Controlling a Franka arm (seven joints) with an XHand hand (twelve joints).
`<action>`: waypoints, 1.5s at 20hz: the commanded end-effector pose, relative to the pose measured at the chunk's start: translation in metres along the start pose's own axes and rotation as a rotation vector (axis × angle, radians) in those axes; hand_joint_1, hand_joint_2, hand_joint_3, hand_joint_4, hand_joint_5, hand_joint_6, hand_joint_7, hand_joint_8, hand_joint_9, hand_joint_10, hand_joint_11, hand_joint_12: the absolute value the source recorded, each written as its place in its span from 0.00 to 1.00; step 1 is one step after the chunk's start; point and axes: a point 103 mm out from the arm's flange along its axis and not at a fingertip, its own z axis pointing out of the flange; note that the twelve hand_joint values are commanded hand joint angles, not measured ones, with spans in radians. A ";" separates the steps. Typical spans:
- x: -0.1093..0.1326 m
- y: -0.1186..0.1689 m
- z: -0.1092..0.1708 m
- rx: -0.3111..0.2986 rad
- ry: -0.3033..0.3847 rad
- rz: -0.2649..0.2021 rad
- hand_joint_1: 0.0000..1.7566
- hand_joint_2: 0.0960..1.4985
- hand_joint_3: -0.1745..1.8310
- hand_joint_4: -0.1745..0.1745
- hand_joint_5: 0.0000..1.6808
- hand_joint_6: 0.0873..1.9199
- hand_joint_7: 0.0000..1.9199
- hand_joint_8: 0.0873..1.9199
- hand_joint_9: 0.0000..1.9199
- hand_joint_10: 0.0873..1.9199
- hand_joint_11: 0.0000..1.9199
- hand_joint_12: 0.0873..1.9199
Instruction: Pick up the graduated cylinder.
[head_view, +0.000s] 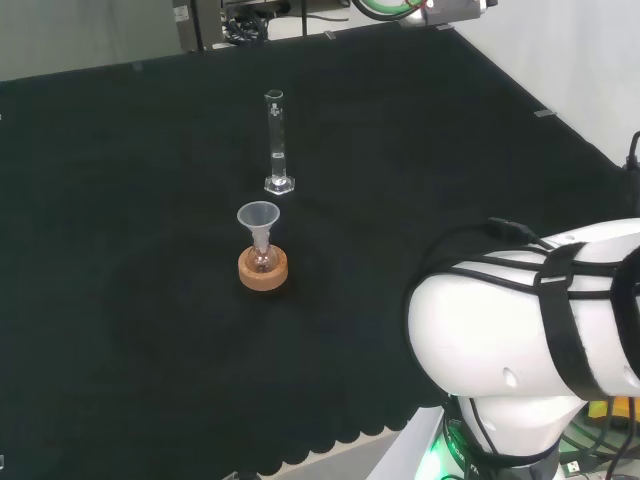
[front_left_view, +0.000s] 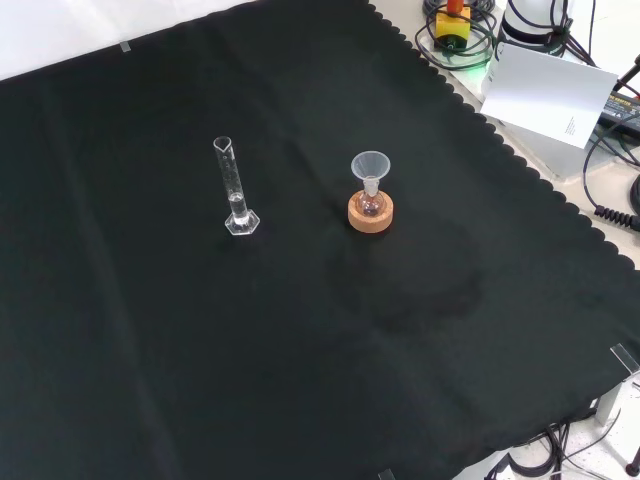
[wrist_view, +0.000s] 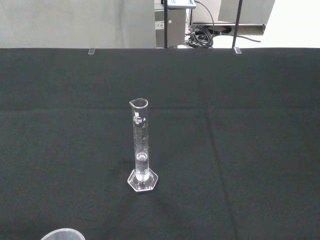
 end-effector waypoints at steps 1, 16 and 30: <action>-0.005 0.004 0.009 -0.004 0.007 0.001 0.12 0.78 0.26 0.41 0.15 0.00 0.00 0.25 0.10 0.32 0.07 0.70; -0.025 0.137 0.113 0.070 0.080 0.028 0.13 0.77 0.25 0.38 0.15 0.00 0.01 0.25 0.10 0.32 0.07 0.70; 0.009 0.212 0.229 0.064 0.191 -0.089 0.16 0.70 0.23 0.37 0.15 0.00 0.04 0.27 0.13 0.33 0.08 0.71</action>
